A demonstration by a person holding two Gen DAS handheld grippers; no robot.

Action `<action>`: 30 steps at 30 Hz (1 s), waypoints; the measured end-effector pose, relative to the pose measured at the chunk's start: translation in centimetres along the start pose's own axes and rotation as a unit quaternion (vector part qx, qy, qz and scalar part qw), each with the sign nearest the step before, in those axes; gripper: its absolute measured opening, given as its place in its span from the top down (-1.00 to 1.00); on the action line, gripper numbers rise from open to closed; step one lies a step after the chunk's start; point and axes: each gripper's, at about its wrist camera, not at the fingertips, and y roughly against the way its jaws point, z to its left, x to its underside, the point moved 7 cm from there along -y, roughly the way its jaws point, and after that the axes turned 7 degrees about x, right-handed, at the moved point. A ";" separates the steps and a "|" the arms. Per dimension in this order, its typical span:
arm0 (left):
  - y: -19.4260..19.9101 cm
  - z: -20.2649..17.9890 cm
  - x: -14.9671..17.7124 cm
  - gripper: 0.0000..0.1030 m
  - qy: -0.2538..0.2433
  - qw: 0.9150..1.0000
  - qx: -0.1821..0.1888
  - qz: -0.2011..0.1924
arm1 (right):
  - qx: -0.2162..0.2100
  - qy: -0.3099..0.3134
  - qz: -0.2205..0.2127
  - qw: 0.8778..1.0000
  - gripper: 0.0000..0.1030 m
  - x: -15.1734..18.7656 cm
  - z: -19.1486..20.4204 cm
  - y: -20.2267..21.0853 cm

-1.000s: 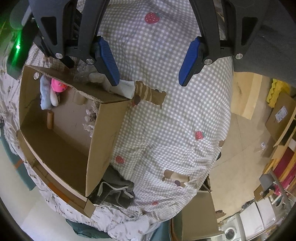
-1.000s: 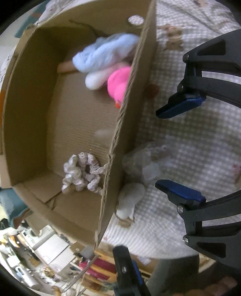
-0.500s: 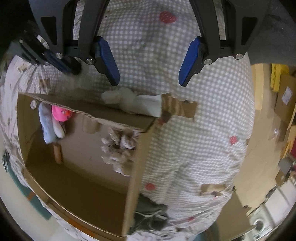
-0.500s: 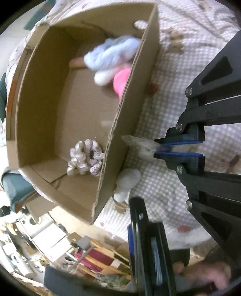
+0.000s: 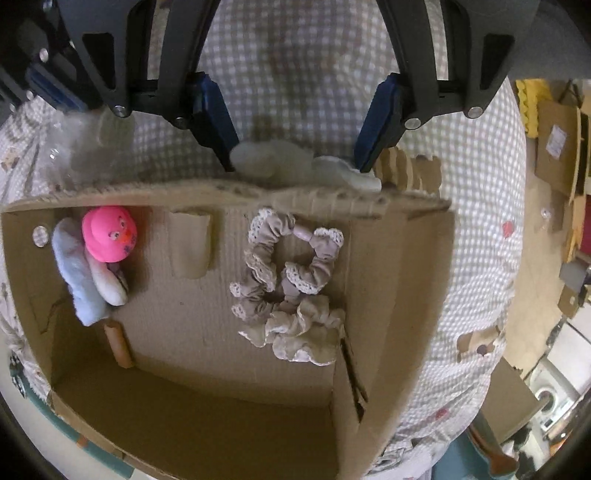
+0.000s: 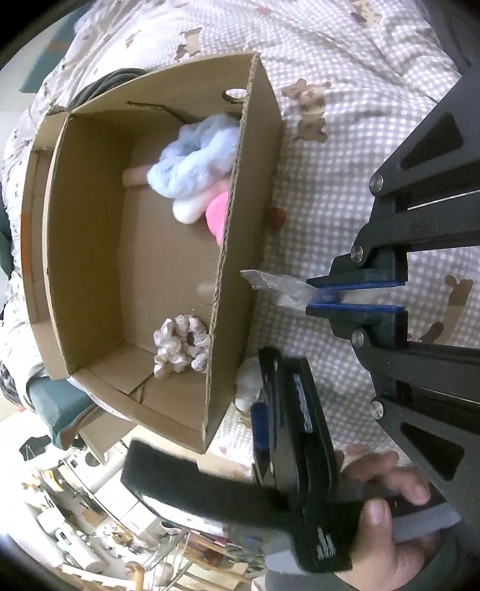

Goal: Organize soft objects
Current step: 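Grasp the clear plastic bag with the right tool while the left tool grasps the white sock, then lower the white sock and plastic bag into the box and open both tools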

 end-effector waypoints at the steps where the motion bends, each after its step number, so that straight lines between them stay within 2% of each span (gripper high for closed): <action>1: -0.2 0.0 -0.1 -0.04 -0.002 1.000 -0.004 0.000 | 0.002 0.003 -0.001 1.000 0.85 0.0 0.1 0.0; 2: -0.4 0.0 -0.2 0.10 -0.003 1.000 -0.010 0.000 | 0.003 0.006 -0.001 1.000 0.85 0.1 0.1 -0.1; 7: -0.8 0.1 -0.4 0.20 -0.001 1.000 -0.017 -0.009 | 0.001 0.009 -0.005 1.000 0.85 0.0 0.5 -0.2; 9: -0.8 0.2 -0.3 0.32 -0.006 1.000 -0.021 -0.011 | -0.001 0.006 -0.007 1.000 0.85 0.0 0.6 0.0; 11: -0.9 0.0 -0.1 0.59 -0.005 1.000 -0.010 -0.010 | -0.001 0.005 -0.010 1.000 0.85 0.0 0.5 0.1; 20: 0.6 1.1 1.7 0.62 0.010 1.000 0.015 -0.016 | 0.000 -0.003 -0.012 1.000 0.85 -0.2 -0.3 0.6; 25: 2.8 1.2 4.0 0.62 0.019 0.999 0.033 -0.014 | 0.000 -0.005 -0.015 1.000 0.85 -0.2 -0.6 0.9; 30: 6.5 0.5 5.9 0.62 -0.015 0.998 0.026 -0.051 | -0.003 -0.008 -0.019 1.000 0.85 -0.1 -0.8 1.6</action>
